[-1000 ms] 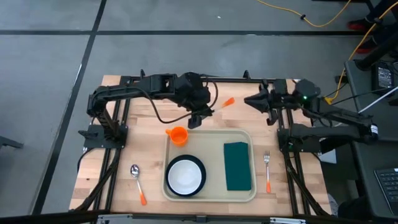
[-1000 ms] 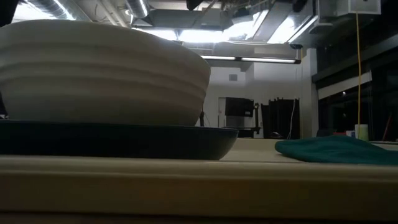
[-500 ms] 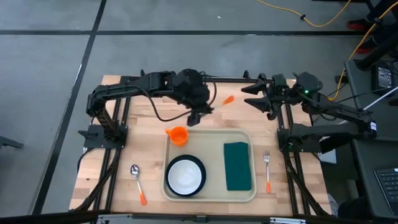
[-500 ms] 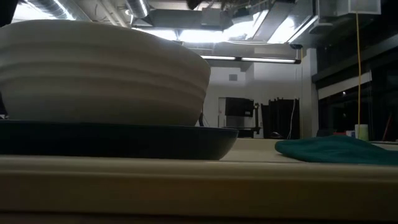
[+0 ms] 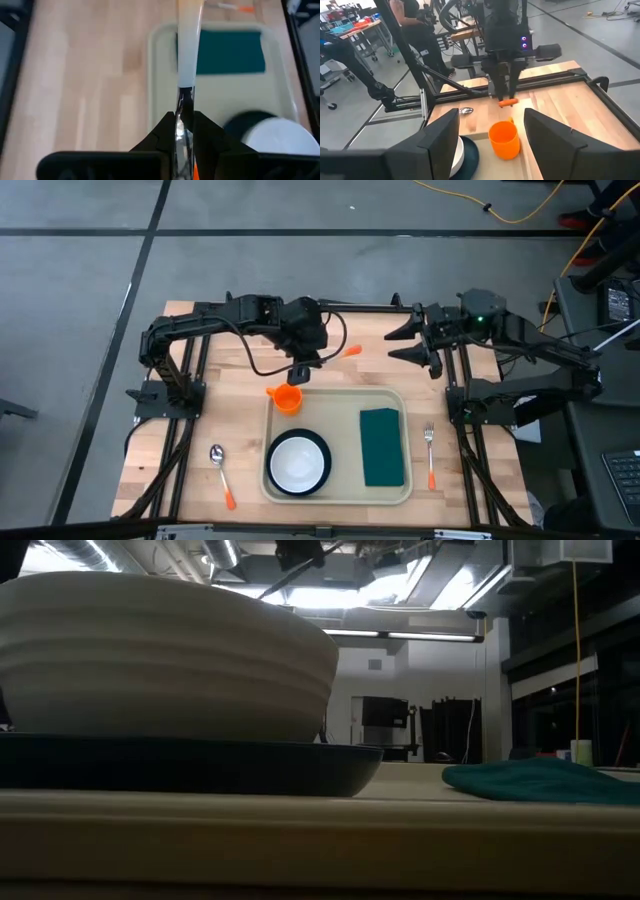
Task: Set up tray
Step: Put the orange knife on the green napkin
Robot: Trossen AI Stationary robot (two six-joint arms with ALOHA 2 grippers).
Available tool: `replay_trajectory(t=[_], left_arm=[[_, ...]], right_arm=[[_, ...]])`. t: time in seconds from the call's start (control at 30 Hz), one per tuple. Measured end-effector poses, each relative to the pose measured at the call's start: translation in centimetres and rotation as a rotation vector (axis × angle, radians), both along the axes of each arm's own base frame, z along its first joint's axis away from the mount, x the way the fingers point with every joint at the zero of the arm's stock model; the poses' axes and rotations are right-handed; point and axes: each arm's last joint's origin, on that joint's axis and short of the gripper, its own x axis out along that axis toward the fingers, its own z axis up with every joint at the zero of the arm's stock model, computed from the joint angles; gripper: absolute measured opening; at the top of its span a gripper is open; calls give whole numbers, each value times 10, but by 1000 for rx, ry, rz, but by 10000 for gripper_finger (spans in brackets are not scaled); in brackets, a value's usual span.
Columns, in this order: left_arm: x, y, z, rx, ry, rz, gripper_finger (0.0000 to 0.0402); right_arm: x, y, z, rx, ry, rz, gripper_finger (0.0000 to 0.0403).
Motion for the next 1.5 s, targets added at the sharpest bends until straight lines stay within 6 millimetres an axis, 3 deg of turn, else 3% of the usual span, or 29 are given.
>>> replay_trajectory(t=[0.2, 0.33, 0.6, 0.9, 1.2, 1.5], left_arm=[[17, 1, 16, 11, -235, 12, 28], [19, 1, 19, 4, -280, 7, 28], [-1, 5, 0, 229, 36, 155, 28], [-6, 2, -5, 326, 132, 185, 28], [-3, 2, -22, 355, 258, 193, 28], [-1, 0, -24, 358, 270, 182, 28]], right_arm=[[4, -2, 1, -10, -3, -29, 227], [4, -2, 3, -16, -25, -45, 227], [6, -3, 1, 238, 19, -97, 227], [36, -12, -33, 528, 270, -270, 227], [71, -28, -40, 582, 176, -329, 227], [85, -32, -51, 616, 210, -336, 227]])
